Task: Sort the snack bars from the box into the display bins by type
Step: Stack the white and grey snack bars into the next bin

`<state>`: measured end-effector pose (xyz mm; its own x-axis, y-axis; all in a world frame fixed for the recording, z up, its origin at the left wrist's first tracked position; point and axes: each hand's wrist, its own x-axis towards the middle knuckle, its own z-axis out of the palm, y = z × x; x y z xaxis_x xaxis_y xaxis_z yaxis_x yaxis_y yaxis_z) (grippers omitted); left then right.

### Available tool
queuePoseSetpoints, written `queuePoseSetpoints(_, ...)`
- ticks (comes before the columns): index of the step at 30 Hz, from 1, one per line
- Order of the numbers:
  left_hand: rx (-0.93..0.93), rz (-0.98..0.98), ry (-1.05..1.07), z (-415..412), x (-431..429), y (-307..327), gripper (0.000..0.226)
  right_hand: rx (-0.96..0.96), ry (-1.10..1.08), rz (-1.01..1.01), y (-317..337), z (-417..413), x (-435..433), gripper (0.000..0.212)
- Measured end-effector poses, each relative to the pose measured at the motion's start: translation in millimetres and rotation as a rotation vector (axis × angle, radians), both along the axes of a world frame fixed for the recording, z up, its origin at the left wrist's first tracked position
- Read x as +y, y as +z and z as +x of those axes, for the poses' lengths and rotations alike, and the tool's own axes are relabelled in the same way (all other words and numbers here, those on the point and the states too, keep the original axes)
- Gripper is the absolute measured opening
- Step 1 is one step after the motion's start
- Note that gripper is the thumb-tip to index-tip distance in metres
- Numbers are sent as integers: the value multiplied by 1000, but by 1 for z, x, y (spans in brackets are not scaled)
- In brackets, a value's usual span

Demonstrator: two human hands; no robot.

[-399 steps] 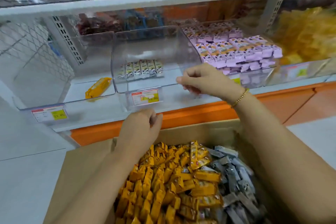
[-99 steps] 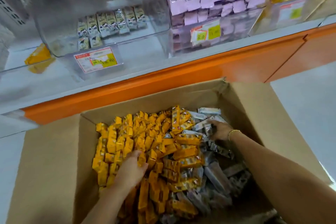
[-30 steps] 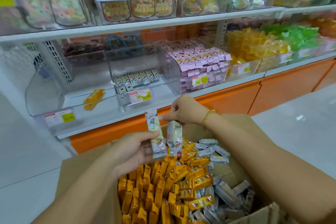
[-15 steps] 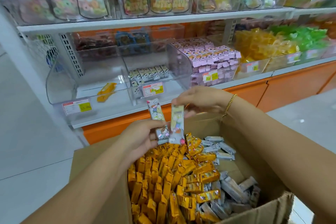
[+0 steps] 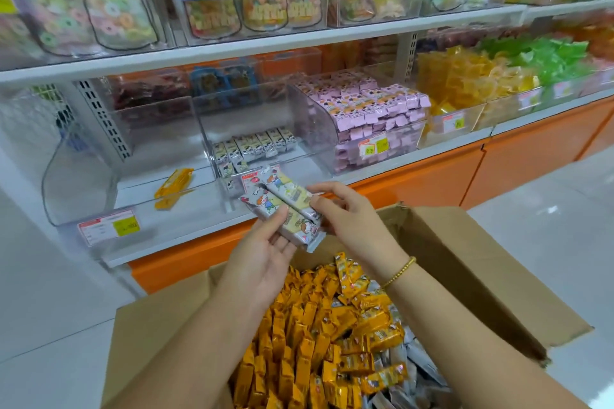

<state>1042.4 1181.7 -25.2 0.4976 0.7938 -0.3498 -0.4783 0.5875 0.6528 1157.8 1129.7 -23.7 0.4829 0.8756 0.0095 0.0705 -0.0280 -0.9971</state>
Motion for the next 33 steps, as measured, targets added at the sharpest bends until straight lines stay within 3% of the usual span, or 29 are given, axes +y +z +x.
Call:
queuePoseSetpoints(2,-24,-7,10,0,6,-1,20,-126,59,-24,-3,5,2,25)
queuePoseSetpoints(6,-29,-10,23,2,17,-1,16,-667,88,-40,-1,11,10,35)
queuePoseSetpoints(9,43,81,26,1,24,7,15,-937,190,-72,9,4,21,67)
queuePoseSetpoints(11,91,153,57,-4,35,14,15,-1104,187,-73,16,-1,35,74)
queuePoseSetpoints(13,158,258,90,-11,48,21,20,-1136,186,-32,24,0,60,65)
queuePoseSetpoints(14,307,364,103,-16,56,20,23,-1133,186,-45,31,4,77,61)
queuePoseSetpoints(17,1117,799,178,-35,84,3,39,-1134,203,-262,53,25,147,41)
queuePoseSetpoints(19,1346,979,133,-47,94,-12,52,-1146,281,-475,63,37,192,39)
queuePoseSetpoints(23,1464,1158,46,-55,105,-31,61,-1058,529,-856,48,50,247,29)
queuePoseSetpoints(25,1492,1168,53,-56,109,-32,63,-1128,600,-941,35,51,261,30)
queuePoseSetpoints(29,1502,1185,50,-59,110,-33,63,-1060,645,-979,20,45,278,50)
queuePoseSetpoints(33,1506,1190,9,-62,106,-31,67,-936,612,-872,15,45,277,34)
